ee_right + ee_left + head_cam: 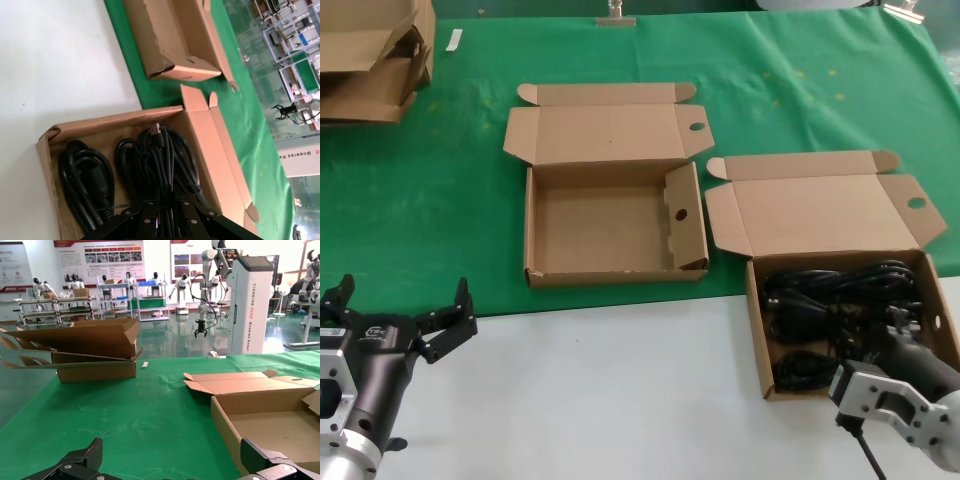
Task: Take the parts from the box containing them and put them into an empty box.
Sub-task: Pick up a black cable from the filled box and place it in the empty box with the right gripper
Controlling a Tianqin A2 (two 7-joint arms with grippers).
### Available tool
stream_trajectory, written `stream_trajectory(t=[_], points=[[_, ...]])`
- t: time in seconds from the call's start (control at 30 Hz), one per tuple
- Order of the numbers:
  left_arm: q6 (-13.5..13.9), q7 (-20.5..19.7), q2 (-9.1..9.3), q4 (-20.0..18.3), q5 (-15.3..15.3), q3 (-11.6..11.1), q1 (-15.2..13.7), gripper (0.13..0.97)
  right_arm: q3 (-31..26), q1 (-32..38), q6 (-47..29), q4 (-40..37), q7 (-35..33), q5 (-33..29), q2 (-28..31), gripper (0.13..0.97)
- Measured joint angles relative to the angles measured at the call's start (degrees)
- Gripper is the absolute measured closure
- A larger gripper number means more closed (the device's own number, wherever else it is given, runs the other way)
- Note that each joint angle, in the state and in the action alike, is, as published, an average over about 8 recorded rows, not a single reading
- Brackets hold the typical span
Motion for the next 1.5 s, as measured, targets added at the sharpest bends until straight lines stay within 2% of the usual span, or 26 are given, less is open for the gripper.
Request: stream_trajectory(t=[0.43,0.63,0.77,0.93,1.2,1.33,1.5], points=[[0.00,0.00,0.00,0.00,0.00,0.00,0.00,0.132,0.99,1.53,9.16,14.08,2.06,-0.04,4.15,0.906],[0.00,-0.02,0.00,0.00,0.00,0.00,0.00,0.132,3.09,2.70,9.16,13.61,-1.31,-1.41,-1.97,0.907],[0.00,-0.04,0.00,0.00,0.01,0.00,0.00,0.132,3.01,4.65,5.55,7.04,-3.84,-4.02,-9.48,0.908],[0.00,-0.03,0.00,0.00,0.02,0.00,0.00,0.132,1.85,7.93,-1.42,-5.25,-5.29,-8.28,-19.59,0.909],[0.00,-0.02,0.00,0.00,0.02,0.00,0.00,0.132,1.16,12.94,-13.13,-25.77,-2.82,-15.01,-33.11,0.909],[0.00,-0.02,0.00,0.00,0.02,0.00,0.00,0.132,4.46,14.33,-20.72,-37.03,0.81,-22.36,-39.78,0.910],[0.00,-0.02,0.00,0.00,0.02,0.00,0.00,0.132,13.74,14.38,-30.93,-49.74,2.48,-32.67,-47.34,0.910]])
